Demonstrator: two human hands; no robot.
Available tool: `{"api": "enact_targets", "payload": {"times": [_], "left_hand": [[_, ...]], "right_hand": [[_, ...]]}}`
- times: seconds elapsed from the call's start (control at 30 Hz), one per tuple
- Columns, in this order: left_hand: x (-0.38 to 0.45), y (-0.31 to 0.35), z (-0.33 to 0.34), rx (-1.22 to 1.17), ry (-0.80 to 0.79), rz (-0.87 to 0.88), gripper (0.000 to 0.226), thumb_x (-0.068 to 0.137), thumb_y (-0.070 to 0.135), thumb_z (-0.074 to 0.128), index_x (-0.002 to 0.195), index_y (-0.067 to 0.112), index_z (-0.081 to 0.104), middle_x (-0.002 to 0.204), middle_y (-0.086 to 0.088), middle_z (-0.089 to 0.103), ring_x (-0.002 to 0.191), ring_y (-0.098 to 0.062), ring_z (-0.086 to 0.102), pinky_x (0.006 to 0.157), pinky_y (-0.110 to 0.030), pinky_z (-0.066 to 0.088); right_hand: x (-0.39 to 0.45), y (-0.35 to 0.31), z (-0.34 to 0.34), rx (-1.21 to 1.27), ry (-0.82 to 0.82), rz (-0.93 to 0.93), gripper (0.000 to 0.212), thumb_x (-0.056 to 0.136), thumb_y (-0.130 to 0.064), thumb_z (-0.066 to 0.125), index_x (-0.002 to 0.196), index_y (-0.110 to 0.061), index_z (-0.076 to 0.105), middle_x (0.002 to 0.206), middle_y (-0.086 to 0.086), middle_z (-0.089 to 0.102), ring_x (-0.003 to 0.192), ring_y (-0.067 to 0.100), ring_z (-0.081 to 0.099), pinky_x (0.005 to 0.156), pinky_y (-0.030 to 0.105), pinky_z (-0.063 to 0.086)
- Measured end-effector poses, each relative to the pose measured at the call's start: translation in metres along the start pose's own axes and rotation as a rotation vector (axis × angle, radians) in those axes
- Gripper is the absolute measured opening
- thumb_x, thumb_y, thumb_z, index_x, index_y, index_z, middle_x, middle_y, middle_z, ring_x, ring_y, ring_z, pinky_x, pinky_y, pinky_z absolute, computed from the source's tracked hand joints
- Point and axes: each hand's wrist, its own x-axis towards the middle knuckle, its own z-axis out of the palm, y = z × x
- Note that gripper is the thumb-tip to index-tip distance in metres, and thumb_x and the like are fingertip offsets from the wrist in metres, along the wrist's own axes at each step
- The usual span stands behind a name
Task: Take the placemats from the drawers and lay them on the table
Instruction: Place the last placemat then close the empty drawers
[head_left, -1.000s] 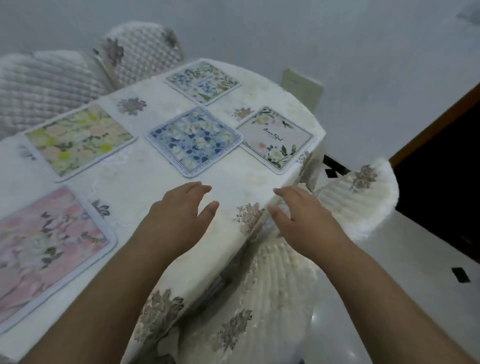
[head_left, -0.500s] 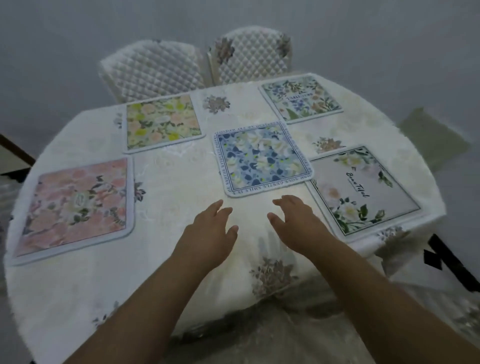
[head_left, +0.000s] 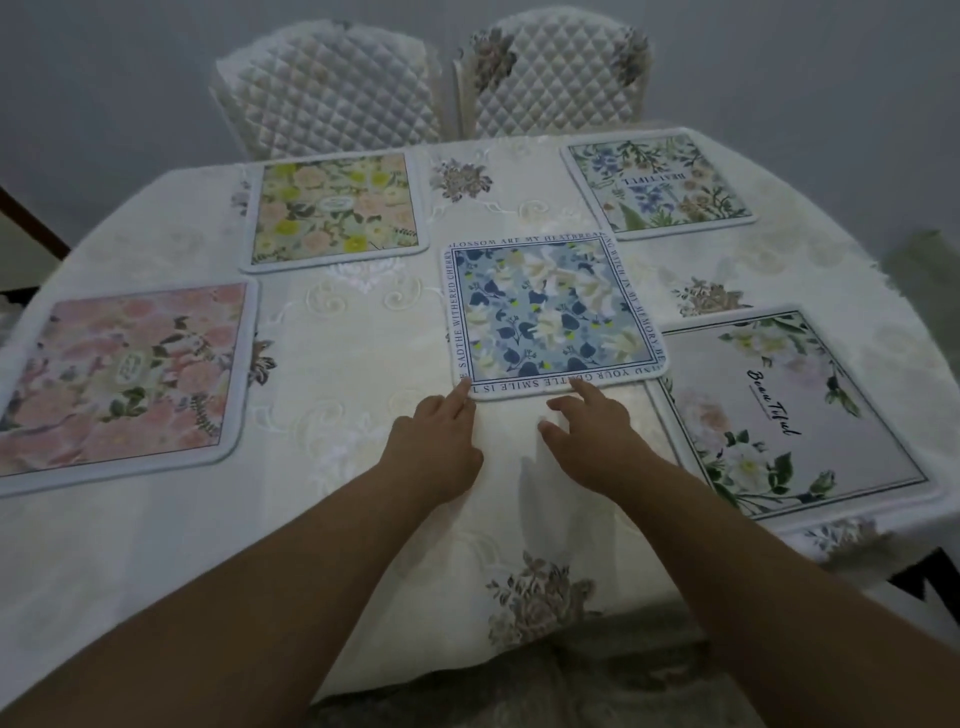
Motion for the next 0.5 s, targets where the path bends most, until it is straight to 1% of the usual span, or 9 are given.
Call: {"api": "enact_targets", "payload": {"times": [0.1,0.17,0.2,0.27,0.33,0.4,0.43,0.5], "left_hand": [[0.009,-0.001,0.004,0.025,0.021,-0.01,0.07,0.097,0.039,0.041,0.16,0.016,0.024,0.171,0.007,-0.001,0.149,-0.021,0.02,0.105,-0.047,0.04],[0.013,-0.001,0.003,0.007,0.033,-0.024,0.07,0.096,0.04,0.04,0.16,0.017,0.024,0.171,0.008,0.002,0.147,-0.021,0.022,0.105,-0.046,0.039],[0.013,0.0,0.003,-0.016,0.065,-0.018,0.069,0.096,0.039,0.041,0.16,0.017,0.027,0.171,0.009,0.005,0.146,-0.021,0.026,0.104,-0.045,0.04],[0.006,0.001,-0.002,-0.102,0.206,0.026,0.062,0.096,0.032,0.046,0.155,0.015,0.037,0.17,0.008,0.015,0.14,-0.023,0.037,0.101,-0.041,0.043],[-0.01,-0.002,-0.009,-0.223,0.353,0.071,0.053,0.097,0.025,0.051,0.148,0.012,0.05,0.165,0.007,0.031,0.136,-0.021,0.045,0.105,-0.035,0.041],[-0.032,-0.013,-0.012,-0.331,0.431,0.098,0.045,0.099,0.021,0.053,0.142,0.013,0.058,0.158,0.009,0.042,0.134,-0.014,0.049,0.107,-0.027,0.039],[-0.043,-0.022,-0.009,-0.379,0.457,0.107,0.041,0.099,0.021,0.054,0.138,0.014,0.062,0.154,0.011,0.047,0.132,-0.007,0.05,0.105,-0.023,0.038],[-0.067,-0.039,-0.002,-0.451,0.496,0.1,0.035,0.098,0.025,0.054,0.128,0.016,0.07,0.143,0.015,0.056,0.123,0.008,0.05,0.103,-0.012,0.036]], "right_hand": [[0.002,0.006,0.002,0.003,0.006,-0.001,0.05,0.1,-0.05,0.044,0.144,-0.028,0.048,0.165,0.001,0.017,0.148,0.031,0.022,0.117,0.049,0.024],[0.001,0.008,0.0,0.023,0.011,0.001,0.049,0.1,-0.051,0.045,0.144,-0.028,0.048,0.165,0.001,0.018,0.148,0.03,0.022,0.116,0.049,0.025],[-0.001,0.008,-0.002,0.049,0.017,0.01,0.049,0.1,-0.05,0.046,0.143,-0.028,0.049,0.165,0.001,0.018,0.148,0.03,0.023,0.116,0.048,0.025],[-0.005,0.009,-0.01,0.135,0.057,0.041,0.047,0.1,-0.045,0.049,0.143,-0.027,0.049,0.163,0.003,0.02,0.147,0.029,0.025,0.116,0.046,0.024],[-0.01,0.01,-0.019,0.324,0.148,0.093,0.047,0.099,-0.037,0.054,0.144,-0.024,0.048,0.16,0.006,0.023,0.145,0.027,0.03,0.115,0.041,0.026],[-0.016,0.014,-0.025,0.509,0.258,0.164,0.046,0.098,-0.033,0.057,0.143,-0.021,0.049,0.157,0.008,0.027,0.142,0.025,0.032,0.112,0.038,0.029],[-0.017,0.017,-0.027,0.546,0.293,0.194,0.047,0.098,-0.033,0.058,0.143,-0.021,0.049,0.156,0.009,0.027,0.142,0.023,0.03,0.11,0.037,0.03],[-0.022,0.021,-0.024,0.572,0.301,0.225,0.049,0.097,-0.036,0.059,0.143,-0.022,0.049,0.157,0.01,0.027,0.143,0.021,0.028,0.108,0.036,0.031]]}}
